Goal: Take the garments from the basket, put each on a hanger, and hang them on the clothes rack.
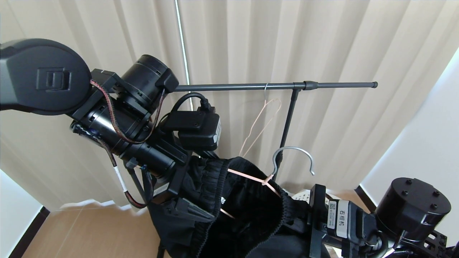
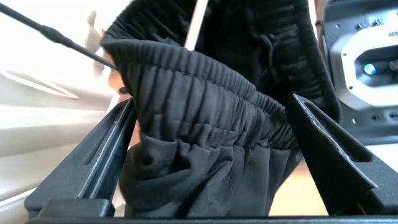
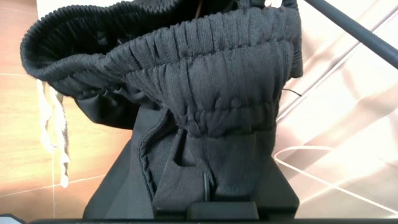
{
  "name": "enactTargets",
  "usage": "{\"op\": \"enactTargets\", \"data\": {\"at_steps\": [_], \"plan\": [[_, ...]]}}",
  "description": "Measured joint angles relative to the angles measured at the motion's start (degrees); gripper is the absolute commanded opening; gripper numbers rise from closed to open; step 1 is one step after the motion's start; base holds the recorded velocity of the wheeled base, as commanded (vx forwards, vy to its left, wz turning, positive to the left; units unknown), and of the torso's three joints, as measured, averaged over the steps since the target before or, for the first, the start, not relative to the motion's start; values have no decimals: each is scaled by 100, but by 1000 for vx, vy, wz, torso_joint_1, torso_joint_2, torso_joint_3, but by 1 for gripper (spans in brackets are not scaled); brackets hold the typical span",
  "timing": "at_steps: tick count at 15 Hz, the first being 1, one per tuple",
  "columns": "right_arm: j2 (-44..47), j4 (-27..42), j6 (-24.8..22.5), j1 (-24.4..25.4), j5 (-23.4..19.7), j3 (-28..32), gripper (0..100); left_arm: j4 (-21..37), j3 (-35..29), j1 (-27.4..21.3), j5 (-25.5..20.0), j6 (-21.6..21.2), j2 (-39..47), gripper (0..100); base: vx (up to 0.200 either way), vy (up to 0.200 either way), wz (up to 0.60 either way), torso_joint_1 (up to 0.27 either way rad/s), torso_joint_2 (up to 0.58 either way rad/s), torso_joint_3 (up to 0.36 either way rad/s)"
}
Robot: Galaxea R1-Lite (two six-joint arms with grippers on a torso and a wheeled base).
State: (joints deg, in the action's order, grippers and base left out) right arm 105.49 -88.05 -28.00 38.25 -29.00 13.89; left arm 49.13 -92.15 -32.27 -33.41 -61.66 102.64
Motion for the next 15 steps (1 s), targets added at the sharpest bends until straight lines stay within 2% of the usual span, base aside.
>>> {"op": "enactTargets", "data": {"at_steps": [10, 15], "plan": [[-33, -13, -123, 162, 11, -77, 0, 38, -422, -2, -17, -39, 416, 100, 0, 0, 0, 0, 0, 0], [-48, -13, -119, 179, 18, -44, 0, 62, -308, -37, -27, -57, 444, 100, 0, 0, 0, 0, 0, 0]]}}
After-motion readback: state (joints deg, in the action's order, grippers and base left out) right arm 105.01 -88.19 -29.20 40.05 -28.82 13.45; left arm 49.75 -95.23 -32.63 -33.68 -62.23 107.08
